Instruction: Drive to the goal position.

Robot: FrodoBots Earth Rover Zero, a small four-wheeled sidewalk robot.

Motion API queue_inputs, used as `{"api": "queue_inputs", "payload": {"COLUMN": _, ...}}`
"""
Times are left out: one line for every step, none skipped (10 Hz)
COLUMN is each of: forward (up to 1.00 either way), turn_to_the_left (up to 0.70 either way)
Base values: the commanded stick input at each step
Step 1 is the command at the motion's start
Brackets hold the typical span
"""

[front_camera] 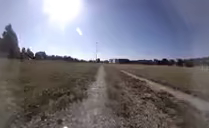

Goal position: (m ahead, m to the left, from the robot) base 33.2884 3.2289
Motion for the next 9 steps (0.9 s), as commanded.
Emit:
{"api": "queue_inputs", "payload": {"forward": 0.50, "turn_to_the_left": 0.00}}
{"api": "queue_inputs", "payload": {"forward": 0.50, "turn_to_the_left": 0.00}}
{"api": "queue_inputs", "payload": {"forward": 0.50, "turn_to_the_left": 0.00}}
{"api": "queue_inputs", "payload": {"forward": 0.50, "turn_to_the_left": 0.00}}
{"api": "queue_inputs", "payload": {"forward": 0.50, "turn_to_the_left": 0.00}}
{"api": "queue_inputs", "payload": {"forward": 0.50, "turn_to_the_left": 0.00}}
{"api": "queue_inputs", "payload": {"forward": 0.50, "turn_to_the_left": 0.00}}
{"api": "queue_inputs", "payload": {"forward": 0.50, "turn_to_the_left": 0.00}}
{"api": "queue_inputs", "payload": {"forward": 0.50, "turn_to_the_left": 0.00}}
